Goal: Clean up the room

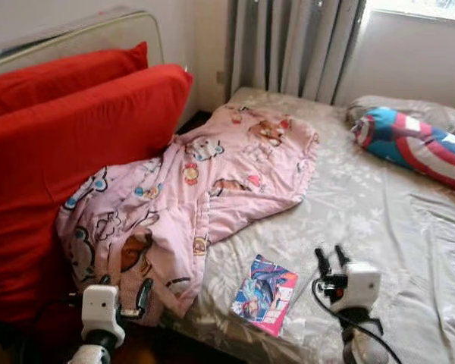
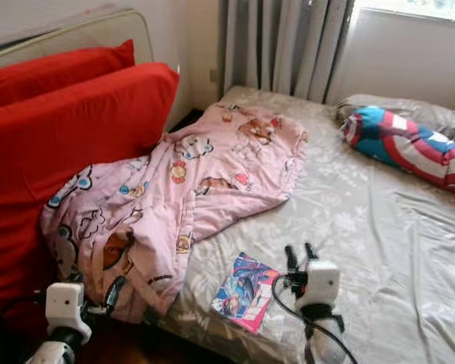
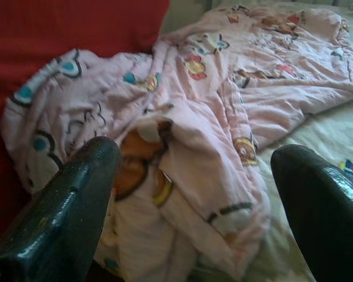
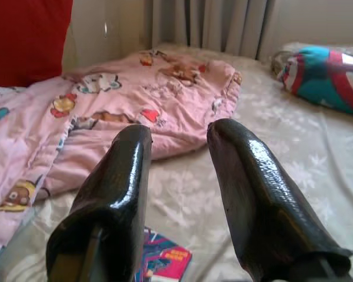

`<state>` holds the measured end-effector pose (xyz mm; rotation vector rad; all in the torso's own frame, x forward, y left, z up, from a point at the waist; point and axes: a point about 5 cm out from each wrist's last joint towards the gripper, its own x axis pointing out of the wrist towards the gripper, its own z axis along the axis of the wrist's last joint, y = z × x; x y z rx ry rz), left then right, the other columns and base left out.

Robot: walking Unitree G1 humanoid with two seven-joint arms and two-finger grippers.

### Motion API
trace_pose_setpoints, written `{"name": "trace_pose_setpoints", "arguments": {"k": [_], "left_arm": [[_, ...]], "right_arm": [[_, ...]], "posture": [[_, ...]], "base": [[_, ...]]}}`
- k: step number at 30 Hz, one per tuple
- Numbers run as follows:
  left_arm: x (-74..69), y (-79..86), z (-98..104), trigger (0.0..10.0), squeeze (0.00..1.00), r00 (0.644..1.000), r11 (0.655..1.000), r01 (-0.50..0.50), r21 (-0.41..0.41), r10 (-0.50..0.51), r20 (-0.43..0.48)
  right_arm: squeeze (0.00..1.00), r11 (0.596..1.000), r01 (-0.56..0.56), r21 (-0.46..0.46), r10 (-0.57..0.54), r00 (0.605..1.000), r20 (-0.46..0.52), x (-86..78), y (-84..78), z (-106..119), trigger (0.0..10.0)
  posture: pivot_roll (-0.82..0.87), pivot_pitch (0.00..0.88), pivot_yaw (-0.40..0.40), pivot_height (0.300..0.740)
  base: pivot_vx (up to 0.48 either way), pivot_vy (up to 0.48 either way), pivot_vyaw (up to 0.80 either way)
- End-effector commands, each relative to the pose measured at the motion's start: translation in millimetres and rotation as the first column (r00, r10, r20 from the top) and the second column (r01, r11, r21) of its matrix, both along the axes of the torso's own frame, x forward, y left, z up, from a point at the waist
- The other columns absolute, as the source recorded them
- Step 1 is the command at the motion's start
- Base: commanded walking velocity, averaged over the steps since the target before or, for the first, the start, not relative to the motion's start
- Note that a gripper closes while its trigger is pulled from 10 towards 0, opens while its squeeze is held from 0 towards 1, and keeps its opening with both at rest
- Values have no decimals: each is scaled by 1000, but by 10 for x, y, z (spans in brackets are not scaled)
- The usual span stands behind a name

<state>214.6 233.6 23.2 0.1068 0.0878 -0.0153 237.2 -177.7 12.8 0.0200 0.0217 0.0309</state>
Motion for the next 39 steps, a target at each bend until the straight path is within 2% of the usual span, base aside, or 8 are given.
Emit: {"name": "trace_pose_setpoints", "arguments": {"k": [1,8,10,15,22,31,34,39], "left_arm": [[63,19,72,10000,0,1000,1000,4,10,-4,20],[233,62,233,10000,0,997,999,-23,25,21,75],[249,21,229,10000,0,997,1000,-26,5,26,76],[203,-148,159,10000,0,999,999,26,23,-27,44],[229,-135,210,10000,0,998,1000,-16,-12,17,53],[182,37,306,10000,0,995,997,-72,-6,73,73],[197,95,380,10000,0,993,996,-83,-14,84,86],[213,-5,348,10000,0,997,999,-39,-19,40,68]], "right_arm": [[0,1000,18,-2,-18,1000,14,-5,-56,18,10000],[0,996,89,12,-88,995,-41,-119,-164,13,10000],[0,996,71,59,-66,994,-83,-157,-179,-44,10000],[0,980,191,62,-183,976,-118,-215,-366,-121,10000],[0,991,122,57,-115,987,-112,-146,-185,-60,10000],[0,992,104,73,-94,987,-129,-130,-123,-79,10000],[0,992,114,51,-107,986,-126,-163,-171,-54,10000],[0,991,129,35,-124,985,-121,-179,-315,-9,10000]], "posture": [[-1,0,-48,740],[8,0,-79,740],[6,0,-77,740],[15,0,-63,740],[42,0,-91,740],[65,0,-96,740],[42,0,-110,740],[52,0,-100,740]], "base": [[0,0,0],[0,0,0],[0,0,0],[0,0,0],[0,0,0],[0,0,0],[0,0,0],[0,0,0]]}}
